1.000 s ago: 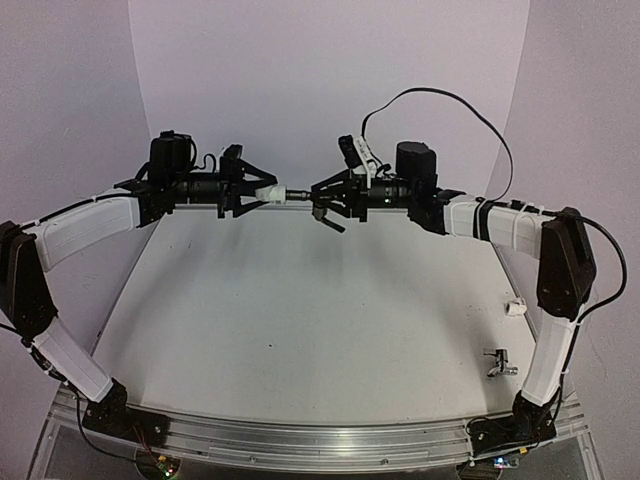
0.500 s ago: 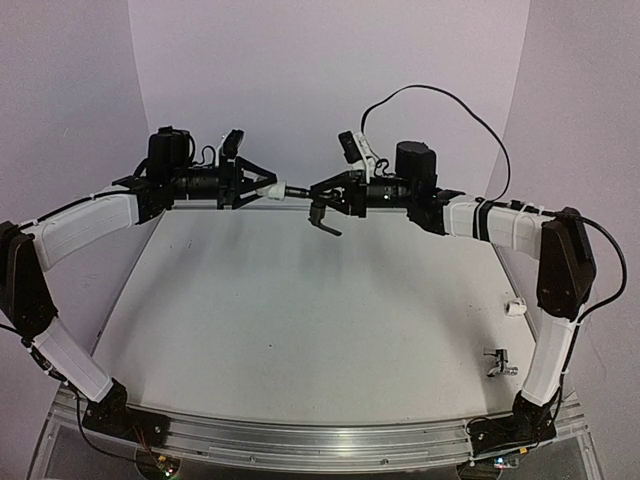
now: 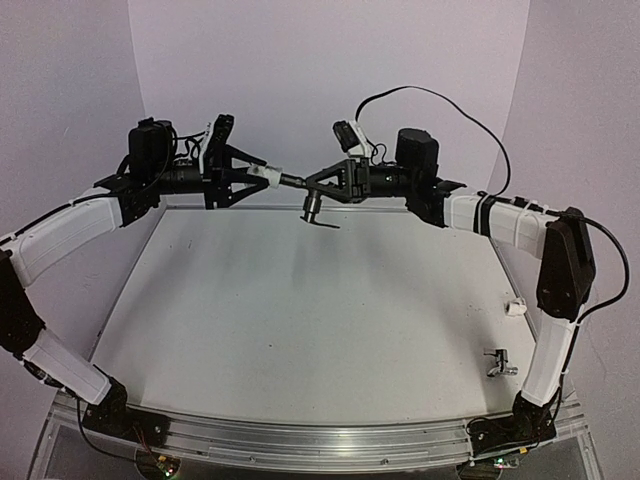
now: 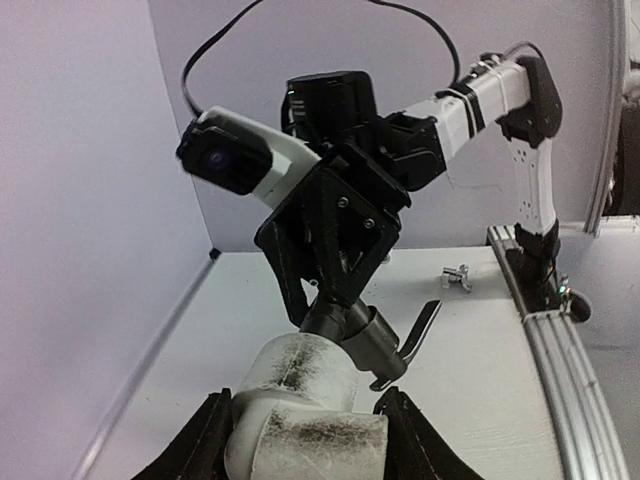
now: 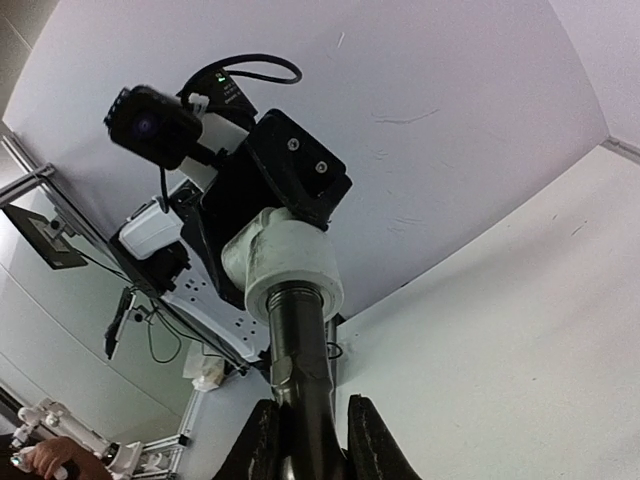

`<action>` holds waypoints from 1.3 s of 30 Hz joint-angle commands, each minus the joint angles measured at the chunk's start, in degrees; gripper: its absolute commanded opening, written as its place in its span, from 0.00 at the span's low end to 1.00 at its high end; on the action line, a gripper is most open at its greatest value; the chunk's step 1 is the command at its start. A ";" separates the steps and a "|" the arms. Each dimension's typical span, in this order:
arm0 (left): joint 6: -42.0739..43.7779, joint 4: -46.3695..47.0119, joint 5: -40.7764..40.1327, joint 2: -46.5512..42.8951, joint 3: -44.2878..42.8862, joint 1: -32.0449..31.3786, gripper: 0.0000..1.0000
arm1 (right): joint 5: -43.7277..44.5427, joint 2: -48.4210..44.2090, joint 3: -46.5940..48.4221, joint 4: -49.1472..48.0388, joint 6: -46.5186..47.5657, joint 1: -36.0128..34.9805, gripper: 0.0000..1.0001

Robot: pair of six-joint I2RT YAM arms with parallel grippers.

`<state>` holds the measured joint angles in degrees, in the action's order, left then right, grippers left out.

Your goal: Install the water faucets

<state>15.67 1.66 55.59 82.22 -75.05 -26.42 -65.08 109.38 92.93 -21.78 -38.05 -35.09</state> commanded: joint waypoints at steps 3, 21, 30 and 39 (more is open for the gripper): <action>26.97 2.96 14.89 -6.51 2.85 -2.14 0.00 | -1.52 -1.87 5.21 -1.55 -11.30 0.81 0.00; 33.35 2.85 15.70 -2.61 -1.07 -0.39 0.00 | 2.11 -6.74 3.35 0.58 -5.79 3.30 0.31; 9.20 6.33 6.78 -2.58 -1.04 -0.39 0.00 | 6.54 -12.77 -0.69 13.08 19.58 7.79 0.75; -37.78 6.12 -13.40 -2.06 -3.05 1.38 0.00 | 18.90 -20.11 -10.11 19.07 59.44 7.25 0.85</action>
<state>4.11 4.47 51.46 81.45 -75.29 -26.34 -54.14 92.93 86.49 -5.51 -1.72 -27.35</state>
